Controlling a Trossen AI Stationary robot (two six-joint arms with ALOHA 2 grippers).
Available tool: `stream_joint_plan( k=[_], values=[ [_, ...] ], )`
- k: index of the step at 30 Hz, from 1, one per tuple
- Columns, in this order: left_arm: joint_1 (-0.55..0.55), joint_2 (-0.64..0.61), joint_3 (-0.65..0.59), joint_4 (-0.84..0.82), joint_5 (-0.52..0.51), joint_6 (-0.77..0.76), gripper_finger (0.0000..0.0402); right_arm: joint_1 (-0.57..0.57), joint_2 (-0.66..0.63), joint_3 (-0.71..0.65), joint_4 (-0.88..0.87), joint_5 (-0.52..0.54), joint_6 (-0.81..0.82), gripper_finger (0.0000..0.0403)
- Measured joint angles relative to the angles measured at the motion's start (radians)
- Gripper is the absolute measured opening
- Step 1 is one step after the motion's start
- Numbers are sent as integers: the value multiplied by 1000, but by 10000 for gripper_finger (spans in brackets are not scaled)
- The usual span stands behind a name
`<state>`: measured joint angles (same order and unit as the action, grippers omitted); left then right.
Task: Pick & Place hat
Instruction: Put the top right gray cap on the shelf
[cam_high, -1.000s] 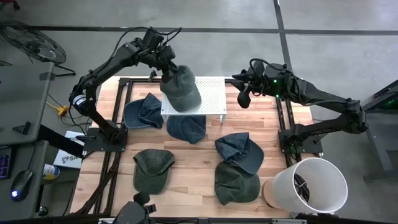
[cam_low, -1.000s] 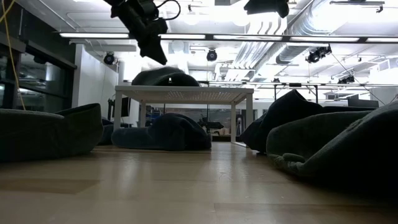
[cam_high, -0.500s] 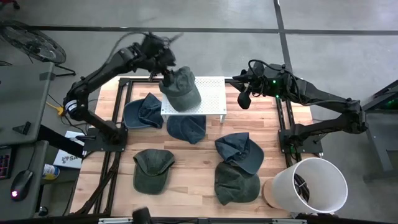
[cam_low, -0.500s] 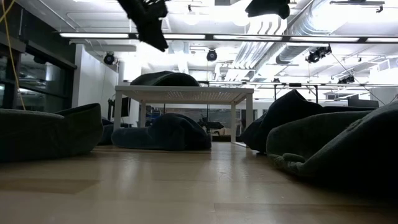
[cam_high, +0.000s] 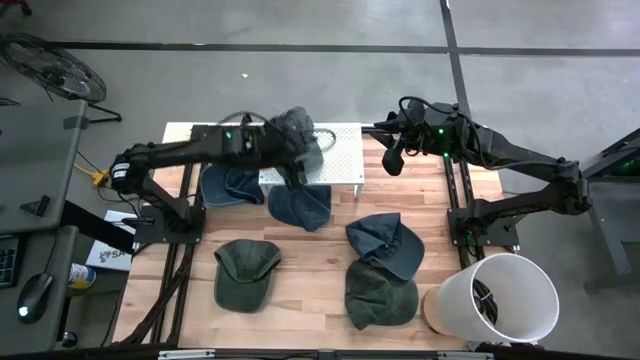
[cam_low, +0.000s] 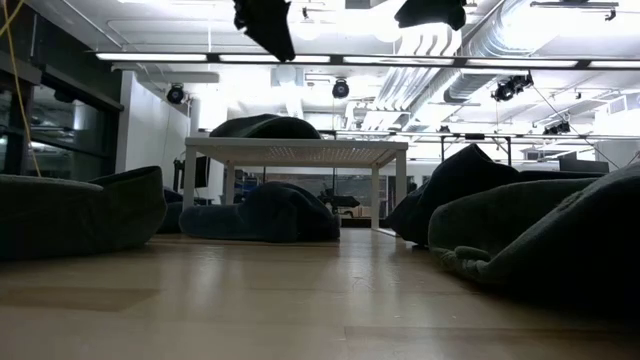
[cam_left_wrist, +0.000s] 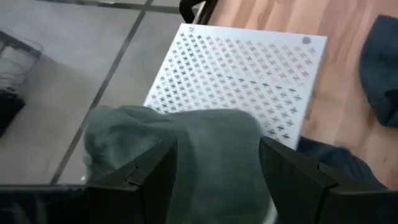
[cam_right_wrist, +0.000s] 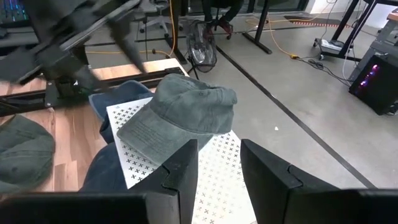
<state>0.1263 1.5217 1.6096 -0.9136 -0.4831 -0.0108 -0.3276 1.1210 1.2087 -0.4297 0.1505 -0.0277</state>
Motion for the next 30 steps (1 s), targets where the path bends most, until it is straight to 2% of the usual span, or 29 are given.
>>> stream_joint_plan(
  k=[5, 10, 15, 20, 25, 30],
  values=[
    [-114, 67, 0, -10, -133, -79, 220, 0, 0, 0, 0, 0, 0, 114],
    [-178, 150, 0, -15, -233, -127, 220, 0, 0, 0, 0, 0, -18, 114],
    [-189, 219, -1, -39, -254, -217, 220, 0, 0, 0, 0, 0, -26, 114],
    [-185, 248, -2, -61, -323, -290, 220, 0, 0, 0, 0, 0, -26, 114],
    [-186, 250, 0, -86, -282, -283, 220, 0, 0, 0, 0, 0, -26, 114],
    [-185, 250, -1, -130, -290, -287, 220, 0, 0, 0, 0, -3, -26, 114]
  ],
)
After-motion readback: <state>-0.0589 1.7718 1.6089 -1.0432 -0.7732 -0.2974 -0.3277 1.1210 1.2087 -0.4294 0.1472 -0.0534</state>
